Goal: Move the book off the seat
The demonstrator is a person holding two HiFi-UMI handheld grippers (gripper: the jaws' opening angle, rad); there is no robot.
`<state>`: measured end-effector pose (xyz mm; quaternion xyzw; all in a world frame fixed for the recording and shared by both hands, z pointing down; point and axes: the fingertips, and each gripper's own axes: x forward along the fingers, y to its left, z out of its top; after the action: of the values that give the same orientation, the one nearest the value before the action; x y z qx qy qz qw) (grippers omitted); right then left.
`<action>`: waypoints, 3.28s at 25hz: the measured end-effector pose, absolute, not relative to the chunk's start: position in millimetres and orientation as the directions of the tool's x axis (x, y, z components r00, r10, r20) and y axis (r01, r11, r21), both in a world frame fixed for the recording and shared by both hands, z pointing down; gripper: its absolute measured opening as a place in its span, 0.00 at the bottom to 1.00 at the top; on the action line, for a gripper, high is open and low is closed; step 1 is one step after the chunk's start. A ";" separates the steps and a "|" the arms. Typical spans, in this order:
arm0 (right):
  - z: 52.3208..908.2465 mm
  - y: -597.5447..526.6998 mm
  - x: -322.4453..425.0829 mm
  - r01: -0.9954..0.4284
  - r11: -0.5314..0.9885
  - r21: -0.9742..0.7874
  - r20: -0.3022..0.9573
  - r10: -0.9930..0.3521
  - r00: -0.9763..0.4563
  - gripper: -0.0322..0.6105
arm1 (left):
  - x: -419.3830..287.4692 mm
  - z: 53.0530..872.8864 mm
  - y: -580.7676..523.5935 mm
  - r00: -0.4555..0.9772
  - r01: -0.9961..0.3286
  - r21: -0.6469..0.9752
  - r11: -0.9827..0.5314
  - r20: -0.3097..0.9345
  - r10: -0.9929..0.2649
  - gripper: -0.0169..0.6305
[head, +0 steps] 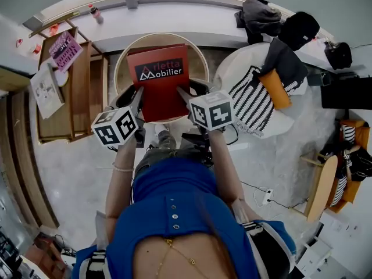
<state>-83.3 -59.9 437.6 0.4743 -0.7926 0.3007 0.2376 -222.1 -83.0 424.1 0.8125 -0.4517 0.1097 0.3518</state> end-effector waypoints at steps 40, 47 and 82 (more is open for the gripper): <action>413.0 -71.4 -22.6 -0.812 0.518 -0.267 0.631 -0.543 -0.554 0.29 | -165.8 393.5 -70.4 0.426 -0.867 0.456 -0.199 0.473 -0.771 0.22; 414.9 -72.7 -25.2 -0.807 0.526 -0.269 0.633 -0.535 -0.559 0.29 | -168.2 395.5 -70.2 0.420 -0.869 0.456 -0.192 0.478 -0.771 0.22; 449.2 -98.3 -26.3 -0.799 0.531 -0.282 0.683 -0.474 -0.555 0.29 | -169.3 433.2 -93.1 0.417 -0.868 0.474 -0.146 0.538 -0.733 0.21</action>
<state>-26.3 -98.3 449.2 0.3833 -0.8307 0.2961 0.2745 -169.3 -93.1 433.2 0.7517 -0.5326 0.0894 0.3786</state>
